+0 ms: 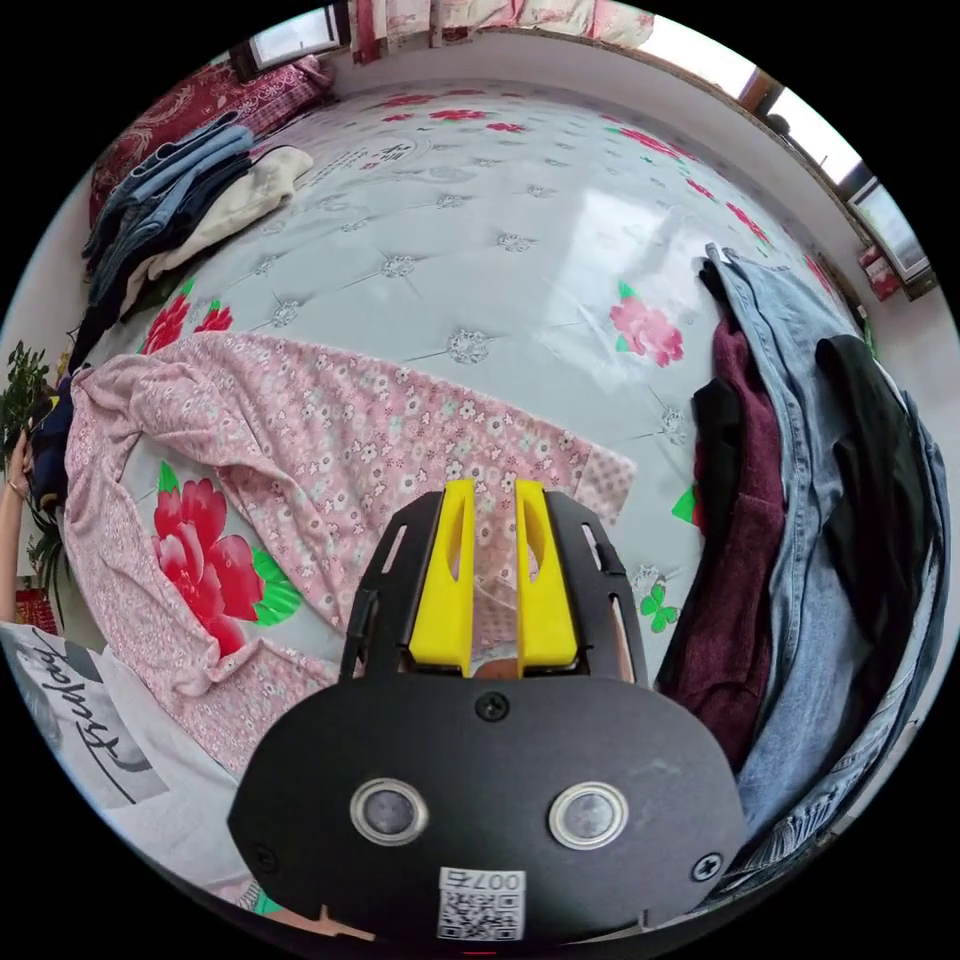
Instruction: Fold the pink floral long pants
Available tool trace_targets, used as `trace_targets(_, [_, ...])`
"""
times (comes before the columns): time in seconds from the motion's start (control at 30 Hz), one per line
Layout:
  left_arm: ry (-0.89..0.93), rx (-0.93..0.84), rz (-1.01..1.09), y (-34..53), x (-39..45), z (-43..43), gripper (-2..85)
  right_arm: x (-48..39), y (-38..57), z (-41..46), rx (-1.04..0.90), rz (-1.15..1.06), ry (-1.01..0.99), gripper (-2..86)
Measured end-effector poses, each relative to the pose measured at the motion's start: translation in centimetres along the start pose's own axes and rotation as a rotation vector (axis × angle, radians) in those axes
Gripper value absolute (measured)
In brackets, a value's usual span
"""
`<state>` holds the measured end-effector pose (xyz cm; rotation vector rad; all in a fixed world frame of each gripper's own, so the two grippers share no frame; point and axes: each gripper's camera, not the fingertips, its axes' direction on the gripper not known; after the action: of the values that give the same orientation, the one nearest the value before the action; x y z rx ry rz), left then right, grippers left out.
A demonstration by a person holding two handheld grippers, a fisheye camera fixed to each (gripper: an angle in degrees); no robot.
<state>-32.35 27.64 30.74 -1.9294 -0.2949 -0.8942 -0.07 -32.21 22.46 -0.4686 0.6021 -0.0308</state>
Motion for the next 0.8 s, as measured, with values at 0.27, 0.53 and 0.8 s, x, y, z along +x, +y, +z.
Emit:
trace_targets(0.27, [0.061, -0.257, 0.221, -4.1, 7.4, 11.0, 4.2, -1.1, -3.4, 1.8, 0.095, -0.101, 0.345, -0.1])
trace_targets(0.53, [-0.107, -0.113, 0.199, -10.5, 10.0, 13.6, -0.8, 8.4, -9.3, 1.4, 0.168, 0.166, 0.293, -0.2])
trace_targets(0.8, [0.013, -0.004, 0.000, -5.6, 5.7, 7.8, 2.4, 10.0, -2.1, -7.3, 0.414, 0.334, -0.010, -0.1])
